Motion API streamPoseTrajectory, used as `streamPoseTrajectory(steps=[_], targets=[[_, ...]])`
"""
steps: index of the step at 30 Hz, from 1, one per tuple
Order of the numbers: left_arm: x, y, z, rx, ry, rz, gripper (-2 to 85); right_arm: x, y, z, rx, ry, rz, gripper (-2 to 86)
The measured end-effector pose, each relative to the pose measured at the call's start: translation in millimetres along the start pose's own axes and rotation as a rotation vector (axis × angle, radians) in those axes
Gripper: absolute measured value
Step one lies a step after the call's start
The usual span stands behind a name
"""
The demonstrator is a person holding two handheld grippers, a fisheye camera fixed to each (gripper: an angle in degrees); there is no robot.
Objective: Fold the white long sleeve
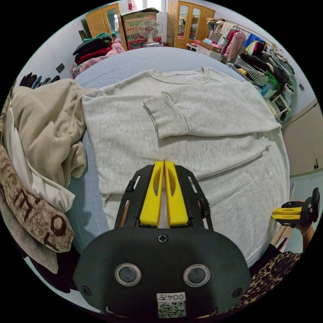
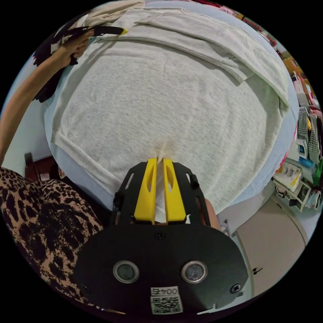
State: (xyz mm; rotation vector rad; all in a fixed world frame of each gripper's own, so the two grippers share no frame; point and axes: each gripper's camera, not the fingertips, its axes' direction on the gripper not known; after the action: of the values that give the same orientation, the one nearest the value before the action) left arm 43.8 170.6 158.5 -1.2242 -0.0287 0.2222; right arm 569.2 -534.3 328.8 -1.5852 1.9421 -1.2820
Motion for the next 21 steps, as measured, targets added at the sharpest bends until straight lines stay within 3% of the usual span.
streamPoseTrajectory(steps=[10,13,17,21], targets=[[12,-9,3,0.008,-0.065,0.013,0.6,-28,43,-34,0.261,0.099,0.008,4.0],[22,-14,3,0.003,-0.112,0.038,0.5,-6,41,-53,0.246,-0.024,0.045,4.8],[29,-20,5,-0.001,-0.148,0.041,0.3,66,63,-134,0.58,0.05,0.223,9.7],[27,-24,5,0.003,-0.14,0.019,0.3,154,63,-199,0.776,0.059,0.357,10.9]])
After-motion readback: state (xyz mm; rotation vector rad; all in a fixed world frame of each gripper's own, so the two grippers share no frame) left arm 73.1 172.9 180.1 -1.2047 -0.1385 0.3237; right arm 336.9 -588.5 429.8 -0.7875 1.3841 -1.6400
